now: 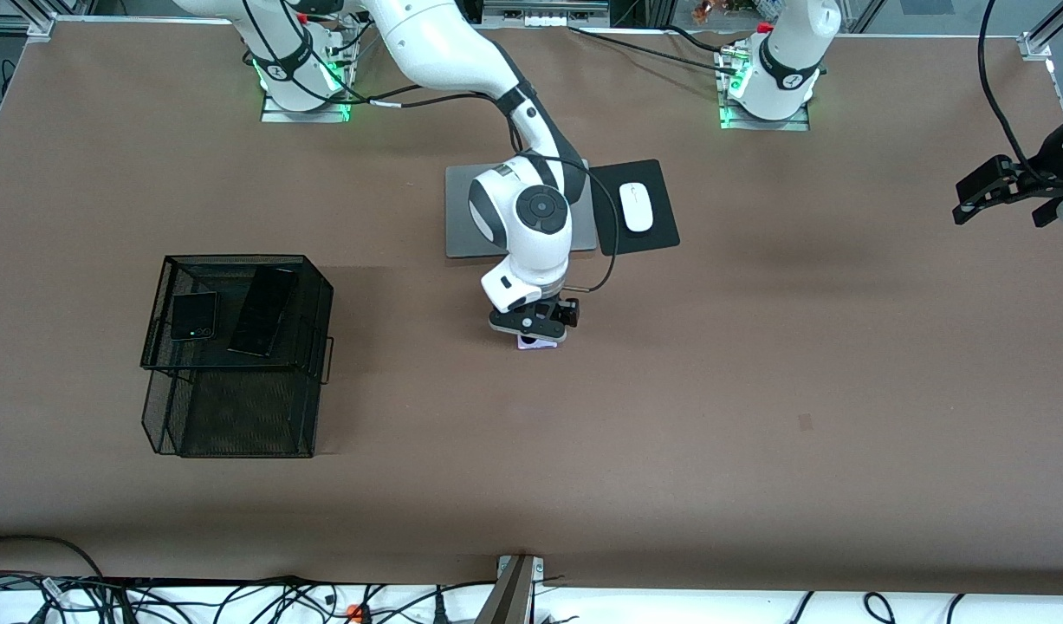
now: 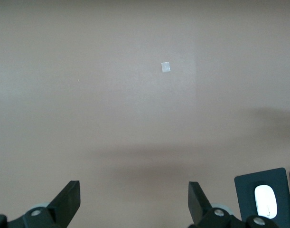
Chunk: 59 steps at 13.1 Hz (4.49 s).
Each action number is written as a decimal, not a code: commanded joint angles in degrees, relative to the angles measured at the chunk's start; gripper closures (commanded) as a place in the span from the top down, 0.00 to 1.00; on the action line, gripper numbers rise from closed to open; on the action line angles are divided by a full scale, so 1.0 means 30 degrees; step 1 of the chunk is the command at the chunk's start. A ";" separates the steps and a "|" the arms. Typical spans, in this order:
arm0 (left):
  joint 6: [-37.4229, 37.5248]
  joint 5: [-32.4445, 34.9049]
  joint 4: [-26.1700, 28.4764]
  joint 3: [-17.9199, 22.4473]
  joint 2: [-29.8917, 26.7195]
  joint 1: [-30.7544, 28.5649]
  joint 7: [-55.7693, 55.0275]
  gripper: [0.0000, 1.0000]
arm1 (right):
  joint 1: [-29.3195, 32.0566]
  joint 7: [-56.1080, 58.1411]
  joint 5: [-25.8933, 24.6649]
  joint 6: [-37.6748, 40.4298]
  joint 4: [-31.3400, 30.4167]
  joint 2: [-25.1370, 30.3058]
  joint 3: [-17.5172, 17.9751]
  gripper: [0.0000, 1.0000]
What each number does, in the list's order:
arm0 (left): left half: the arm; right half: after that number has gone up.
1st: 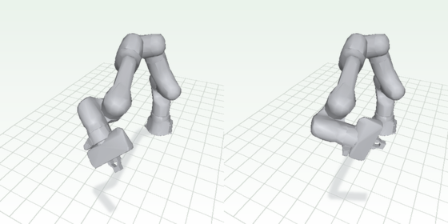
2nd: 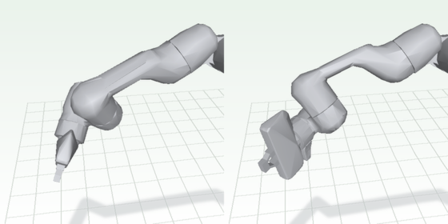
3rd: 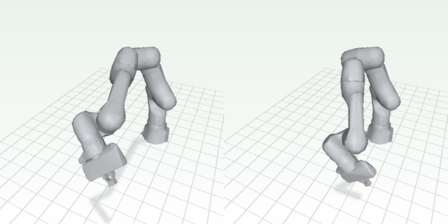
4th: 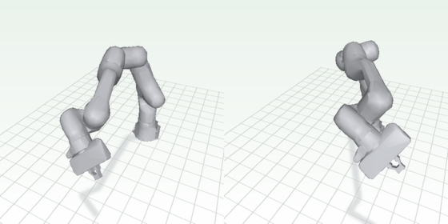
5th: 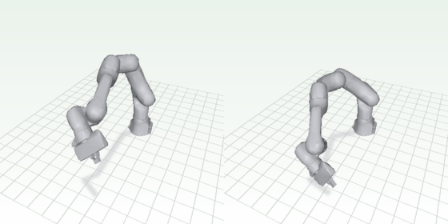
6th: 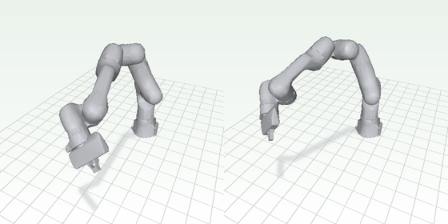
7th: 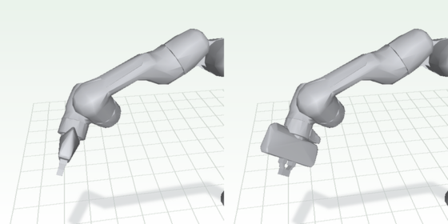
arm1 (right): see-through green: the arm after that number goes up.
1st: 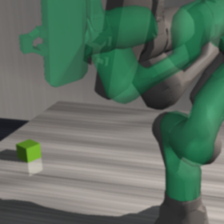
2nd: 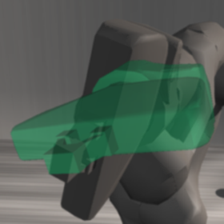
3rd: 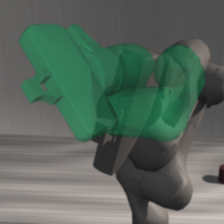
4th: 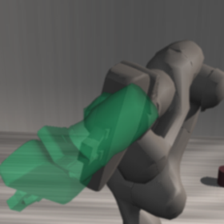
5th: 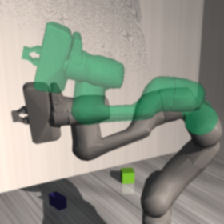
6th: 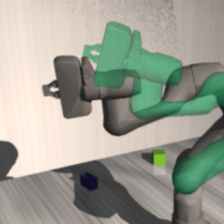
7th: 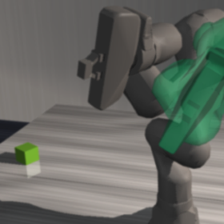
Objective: Place phones with both arms
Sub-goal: 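Grasp the white phone with the right gripper while the left gripper returns to rest, then carry the white phone with the right gripper and lower it into the basket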
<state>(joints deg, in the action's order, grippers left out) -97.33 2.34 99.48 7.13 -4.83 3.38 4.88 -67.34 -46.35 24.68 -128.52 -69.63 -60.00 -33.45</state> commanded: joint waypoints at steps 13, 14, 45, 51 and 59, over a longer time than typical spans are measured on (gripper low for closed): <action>-0.0195 0.0275 0.0298 0.0113 -0.0121 0.0426 0.0248 1.00 | 0.0267 0.3585 0.0095 -0.1427 -0.0288 -0.0510 0.0837 0.13; -0.0195 0.0506 0.0269 0.0056 -0.0120 0.0455 0.0219 1.00 | 0.0354 0.3586 0.0124 -0.1339 -0.0259 -0.0451 0.0837 0.03; 0.0421 0.0245 -0.0288 -0.0531 -0.0149 0.0250 0.0160 1.00 | 1.4592 2.1076 0.1906 0.3967 -0.0375 0.2159 -0.0014 0.22; 0.0421 0.0245 -0.0288 -0.0531 -0.0120 0.0250 0.0160 1.00 | 1.4653 2.1311 0.2352 0.5012 -0.0170 0.3061 -0.0276 1.00; 0.0479 0.0245 -0.0288 -0.0531 -0.0149 0.0250 0.0160 1.00 | 1.2403 2.0989 0.0302 1.0436 -0.0694 0.6840 -0.2557 1.00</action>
<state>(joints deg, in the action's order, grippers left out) -97.02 2.34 99.29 5.69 -4.85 4.04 4.88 -27.03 16.74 27.47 -98.82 -68.94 -42.13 -39.16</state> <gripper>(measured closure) 0.000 0.000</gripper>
